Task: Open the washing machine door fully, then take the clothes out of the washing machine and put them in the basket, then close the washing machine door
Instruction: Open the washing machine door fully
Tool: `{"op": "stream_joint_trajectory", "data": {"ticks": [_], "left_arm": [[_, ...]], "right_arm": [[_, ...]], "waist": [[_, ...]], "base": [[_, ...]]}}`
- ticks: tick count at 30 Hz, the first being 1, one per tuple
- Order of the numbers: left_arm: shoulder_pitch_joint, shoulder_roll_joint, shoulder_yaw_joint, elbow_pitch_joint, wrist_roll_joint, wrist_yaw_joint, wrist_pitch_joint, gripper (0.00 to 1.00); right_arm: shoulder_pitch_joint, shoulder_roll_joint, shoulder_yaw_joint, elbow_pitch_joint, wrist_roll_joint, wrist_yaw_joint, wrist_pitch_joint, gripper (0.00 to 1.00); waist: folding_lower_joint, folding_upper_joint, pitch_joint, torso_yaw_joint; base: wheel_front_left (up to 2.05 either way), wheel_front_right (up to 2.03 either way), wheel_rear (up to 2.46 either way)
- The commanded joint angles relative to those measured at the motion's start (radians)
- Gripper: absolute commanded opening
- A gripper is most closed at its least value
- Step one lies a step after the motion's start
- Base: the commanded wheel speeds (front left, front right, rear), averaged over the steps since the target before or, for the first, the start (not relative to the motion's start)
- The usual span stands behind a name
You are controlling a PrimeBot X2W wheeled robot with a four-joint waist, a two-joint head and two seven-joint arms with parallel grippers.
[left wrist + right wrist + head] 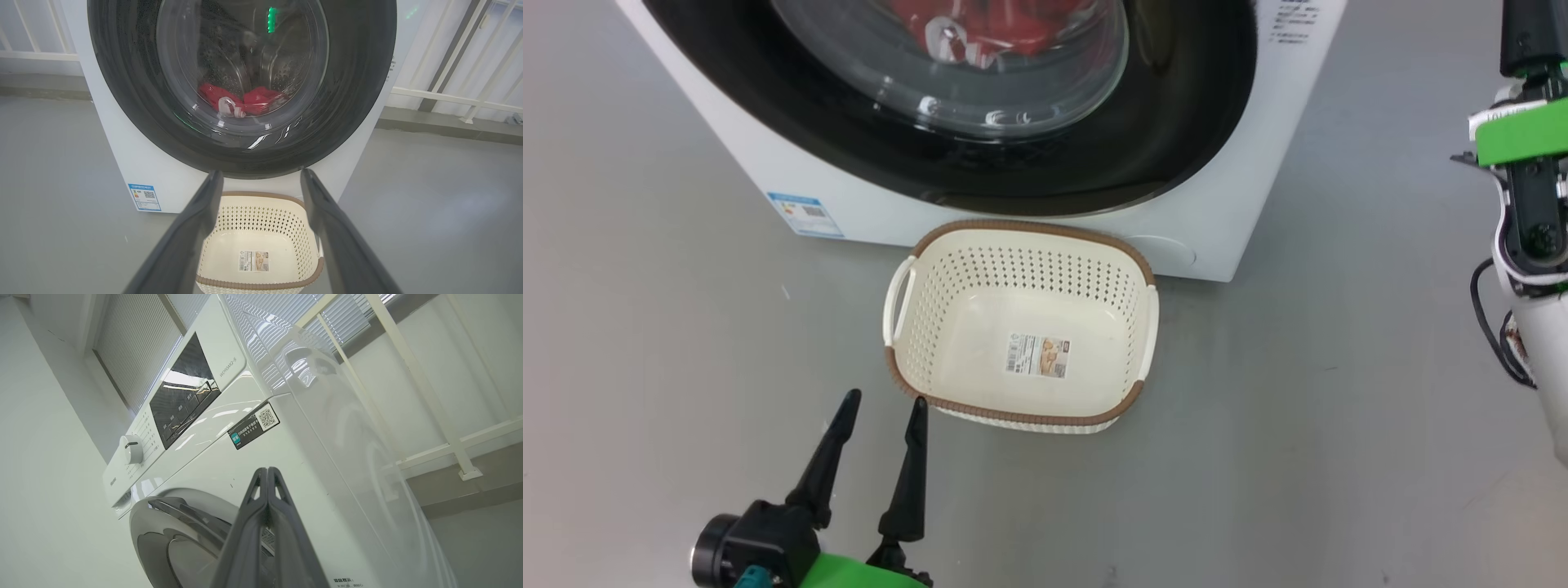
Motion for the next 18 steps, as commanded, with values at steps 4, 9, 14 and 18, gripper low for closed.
{"op": "stream_joint_trajectory", "data": {"ticks": [4,9,14,18], "left_arm": [[-0.033,0.009,0.016,-0.029,-0.019,0.011,-0.012,1.0],[-0.053,0.009,0.001,-0.033,-0.03,0.016,-0.012,1.0],[-0.074,0.009,-0.012,-0.036,-0.039,0.02,-0.012,1.0],[-0.087,0.009,-0.019,-0.041,-0.042,0.022,-0.012,1.0]], "right_arm": [[-0.081,-0.033,0.081,0.03,0.103,-0.001,0.043,0.0],[-0.15,-0.069,0.168,0.078,0.236,-0.001,0.181,0.0],[-0.207,-0.103,0.21,0.094,0.37,-0.001,0.347,0.0],[-0.245,-0.116,0.225,0.104,0.446,-0.001,0.457,0.0]], "waist": [[0.0,0.0,0.039,0.029],[0.0,0.0,0.073,0.044],[-0.0001,0.0,0.106,0.057],[-0.0001,0.0,0.129,0.066]], "base": [[0.0,0.0,0.0],[0.0,0.0,0.0],[0.0,0.0,0.0],[0.0,0.0,0.0]]}}
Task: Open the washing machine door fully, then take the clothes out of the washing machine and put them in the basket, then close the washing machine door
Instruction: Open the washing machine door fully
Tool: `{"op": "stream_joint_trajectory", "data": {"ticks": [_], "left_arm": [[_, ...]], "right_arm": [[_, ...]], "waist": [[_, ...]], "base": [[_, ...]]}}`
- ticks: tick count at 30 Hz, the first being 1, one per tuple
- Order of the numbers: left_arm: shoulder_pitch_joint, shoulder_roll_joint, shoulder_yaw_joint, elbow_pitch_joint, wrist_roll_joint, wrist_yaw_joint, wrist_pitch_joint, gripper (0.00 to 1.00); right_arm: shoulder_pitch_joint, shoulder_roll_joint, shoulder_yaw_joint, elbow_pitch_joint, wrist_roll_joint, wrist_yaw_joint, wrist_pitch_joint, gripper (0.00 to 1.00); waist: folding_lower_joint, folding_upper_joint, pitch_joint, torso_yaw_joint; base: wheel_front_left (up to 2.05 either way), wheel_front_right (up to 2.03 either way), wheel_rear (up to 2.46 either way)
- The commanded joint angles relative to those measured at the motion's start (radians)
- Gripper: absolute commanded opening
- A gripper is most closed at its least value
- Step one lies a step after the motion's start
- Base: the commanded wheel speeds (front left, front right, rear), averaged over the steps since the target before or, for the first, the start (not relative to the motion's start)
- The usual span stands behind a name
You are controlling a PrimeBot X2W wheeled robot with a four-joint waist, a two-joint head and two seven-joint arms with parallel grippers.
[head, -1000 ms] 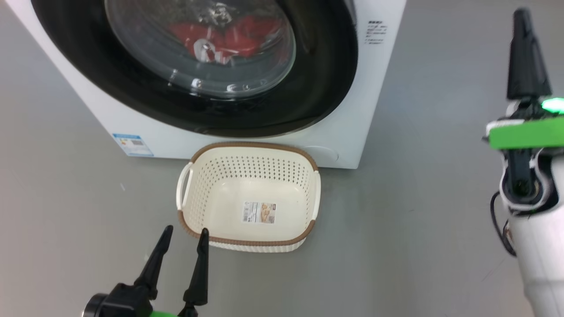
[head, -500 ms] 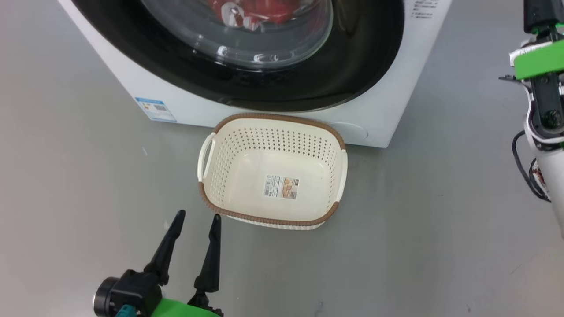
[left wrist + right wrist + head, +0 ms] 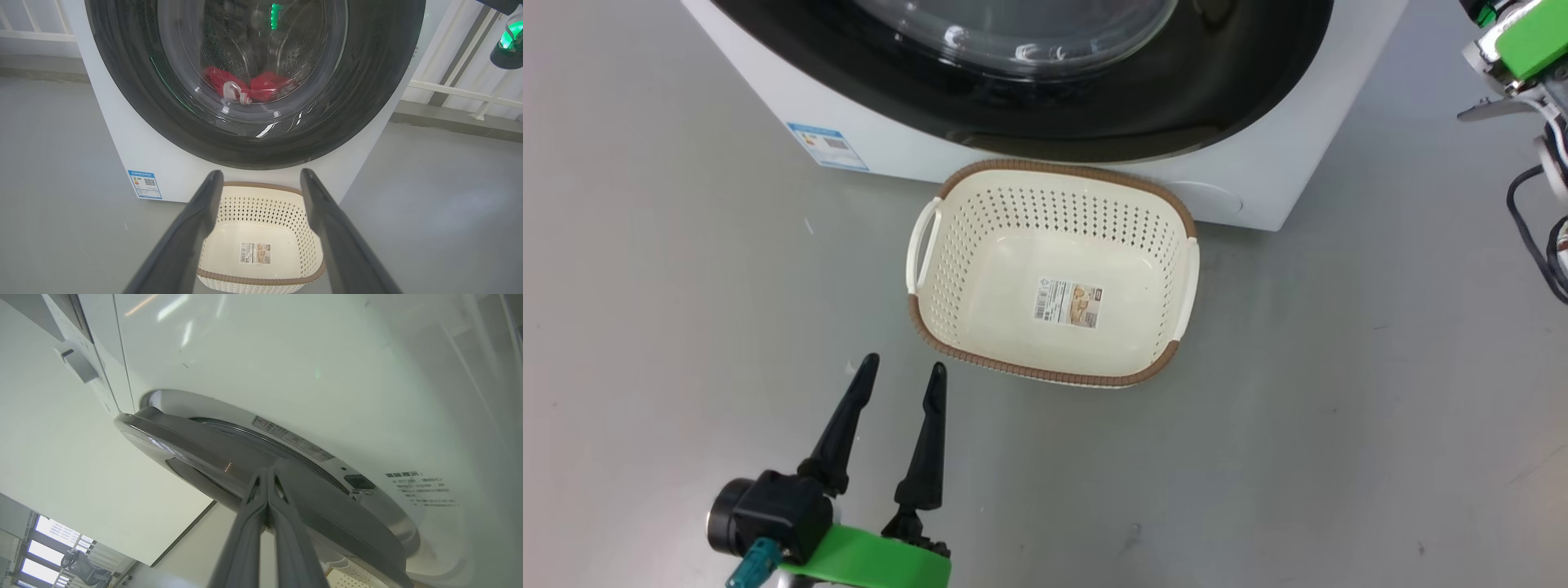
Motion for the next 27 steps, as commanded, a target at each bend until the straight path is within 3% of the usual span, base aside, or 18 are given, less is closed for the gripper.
{"op": "stream_joint_trajectory", "data": {"ticks": [1,12,27], "left_arm": [[-0.024,0.01,0.027,-0.029,-0.003,0.01,-0.012,1.0],[-0.058,0.01,0.007,-0.033,-0.017,0.005,-0.012,1.0],[-0.076,0.01,-0.04,-0.039,-0.045,0.02,-0.012,1.0]], "right_arm": [[-0.027,0.003,0.001,-0.011,0.049,-0.001,0.052,0.0],[-0.135,0.009,-0.055,0.109,0.199,-0.001,0.265,0.0],[-0.234,0.047,-0.047,0.234,0.207,-0.001,0.423,0.0]], "waist": [[0.0,-0.0001,0.024,0.012],[0.0,-0.0001,0.091,0.033],[0.0,-0.0001,0.122,0.06]], "base": [[0.0,0.0,0.0],[0.0,0.0,0.0],[0.0,0.0,0.0]]}}
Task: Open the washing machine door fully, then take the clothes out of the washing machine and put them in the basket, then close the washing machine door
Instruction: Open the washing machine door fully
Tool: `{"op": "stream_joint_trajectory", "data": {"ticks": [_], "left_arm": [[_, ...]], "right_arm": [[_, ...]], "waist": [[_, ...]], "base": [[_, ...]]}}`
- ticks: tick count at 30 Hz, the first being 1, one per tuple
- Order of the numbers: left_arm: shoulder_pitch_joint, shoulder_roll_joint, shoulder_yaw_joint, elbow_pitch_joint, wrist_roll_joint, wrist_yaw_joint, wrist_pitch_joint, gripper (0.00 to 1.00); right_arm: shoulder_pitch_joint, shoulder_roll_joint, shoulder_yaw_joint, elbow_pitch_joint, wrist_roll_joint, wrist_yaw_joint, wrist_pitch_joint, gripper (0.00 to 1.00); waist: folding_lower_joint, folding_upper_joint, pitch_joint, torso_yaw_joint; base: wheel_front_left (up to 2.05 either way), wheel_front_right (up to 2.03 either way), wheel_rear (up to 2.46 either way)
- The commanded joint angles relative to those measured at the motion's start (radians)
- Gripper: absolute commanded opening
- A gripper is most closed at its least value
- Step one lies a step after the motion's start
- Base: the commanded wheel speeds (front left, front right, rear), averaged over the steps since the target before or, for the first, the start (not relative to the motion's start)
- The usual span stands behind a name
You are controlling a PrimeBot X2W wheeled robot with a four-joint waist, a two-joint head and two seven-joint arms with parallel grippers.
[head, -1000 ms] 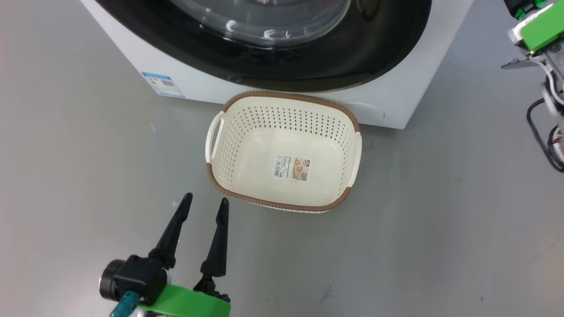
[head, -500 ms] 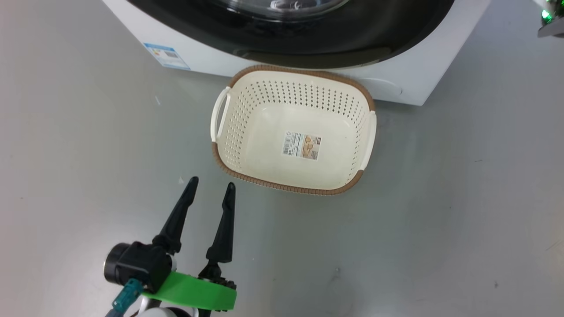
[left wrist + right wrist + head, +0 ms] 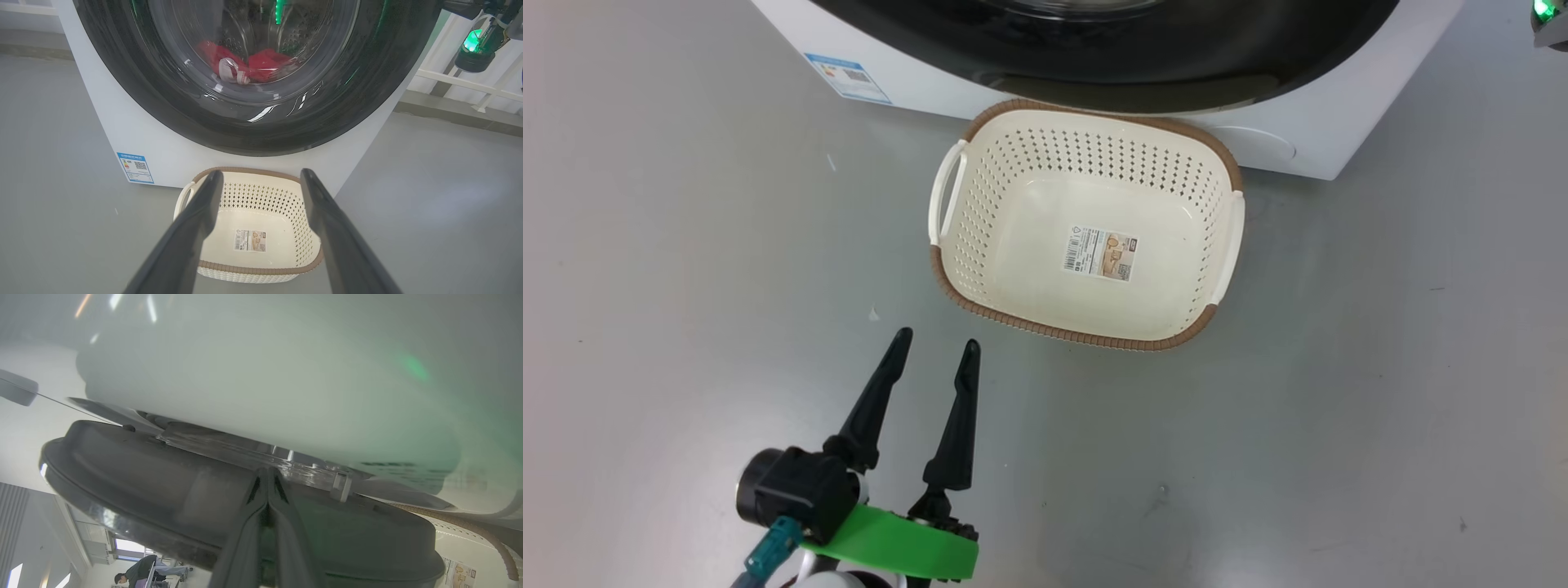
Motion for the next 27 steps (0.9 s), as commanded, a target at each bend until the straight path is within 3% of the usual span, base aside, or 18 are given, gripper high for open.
{"op": "stream_joint_trajectory", "data": {"ticks": [1,10,27], "left_arm": [[-0.018,0.012,0.025,-0.028,-0.003,0.006,-0.012,1.0],[-0.014,0.012,0.018,-0.026,-0.006,0.008,-0.012,1.0],[0.038,0.012,-0.004,-0.004,-0.003,0.005,-0.012,1.0]], "right_arm": [[-0.012,0.025,0.006,-0.017,0.0,0.001,0.015,0.0],[0.028,0.04,-0.011,-0.031,0.011,0.001,0.059,0.0],[0.254,0.086,-0.008,-0.153,-0.012,0.001,0.132,0.0]], "waist": [[-0.0001,-0.0001,0.001,0.003],[-0.0001,-0.0001,-0.022,0.003],[-0.0001,-0.0001,-0.156,-0.002]], "base": [[0.0,0.0,0.0],[0.0,0.0,0.0],[0.0,0.0,0.0]]}}
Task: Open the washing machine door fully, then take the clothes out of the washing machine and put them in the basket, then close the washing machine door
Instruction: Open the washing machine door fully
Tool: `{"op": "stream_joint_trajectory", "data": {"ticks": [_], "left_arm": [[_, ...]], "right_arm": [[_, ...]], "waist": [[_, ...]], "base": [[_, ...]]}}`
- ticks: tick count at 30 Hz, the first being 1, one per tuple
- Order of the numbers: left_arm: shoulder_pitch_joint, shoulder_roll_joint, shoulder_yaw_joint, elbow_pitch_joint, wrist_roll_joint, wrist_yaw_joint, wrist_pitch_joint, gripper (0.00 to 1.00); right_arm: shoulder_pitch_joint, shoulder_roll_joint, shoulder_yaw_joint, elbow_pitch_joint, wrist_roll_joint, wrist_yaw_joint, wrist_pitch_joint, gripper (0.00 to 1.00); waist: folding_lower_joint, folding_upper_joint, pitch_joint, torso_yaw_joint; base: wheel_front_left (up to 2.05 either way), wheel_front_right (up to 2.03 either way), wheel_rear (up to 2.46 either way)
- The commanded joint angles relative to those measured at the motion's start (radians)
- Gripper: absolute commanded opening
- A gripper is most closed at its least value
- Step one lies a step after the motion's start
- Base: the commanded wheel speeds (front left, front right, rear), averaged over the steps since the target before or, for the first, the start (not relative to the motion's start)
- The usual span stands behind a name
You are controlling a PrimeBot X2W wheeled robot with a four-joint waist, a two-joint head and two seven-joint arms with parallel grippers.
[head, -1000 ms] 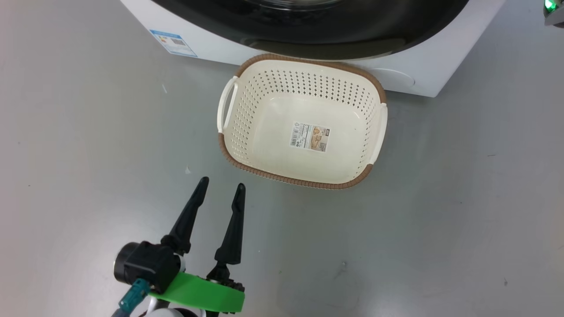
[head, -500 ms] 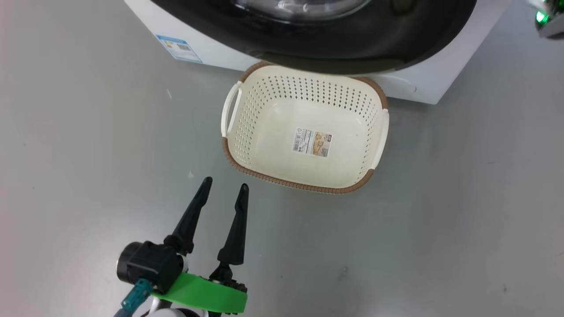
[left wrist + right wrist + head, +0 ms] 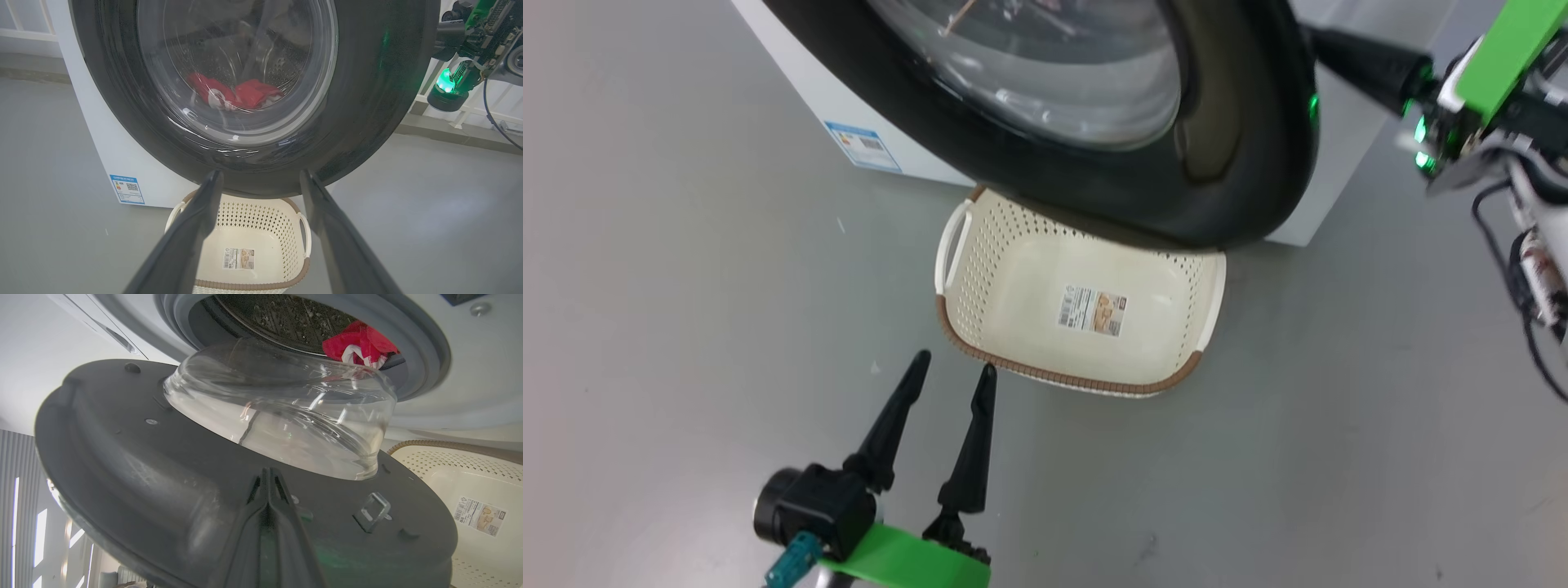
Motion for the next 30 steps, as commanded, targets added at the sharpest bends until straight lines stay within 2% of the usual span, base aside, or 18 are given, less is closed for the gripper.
{"op": "stream_joint_trajectory", "data": {"ticks": [1,14,22,30], "left_arm": [[0.016,0.011,0.027,-0.017,-0.002,0.005,-0.012,1.0],[0.094,0.011,0.035,-0.017,0.006,0.003,-0.012,1.0],[0.125,0.011,0.046,-0.022,0.01,0.006,-0.012,1.0],[0.143,0.011,0.056,-0.026,0.012,0.013,-0.012,1.0]], "right_arm": [[0.029,0.023,0.005,-0.036,-0.008,0.007,0.009,0.0],[0.239,0.093,0.033,-0.159,-0.028,0.007,0.067,0.0],[0.325,0.139,0.052,-0.226,-0.046,0.007,0.086,0.0],[0.378,0.188,0.062,-0.241,-0.059,0.007,0.091,0.0]], "waist": [[0.0,-0.0001,-0.028,0.004],[0.0,-0.0001,-0.13,0.051],[0.0,-0.0001,-0.167,0.108],[0.0,-0.0001,-0.192,0.174]], "base": [[0.0,0.0,0.0],[0.0,0.0,0.0],[0.0,0.0,0.0],[0.0,0.0,0.0]]}}
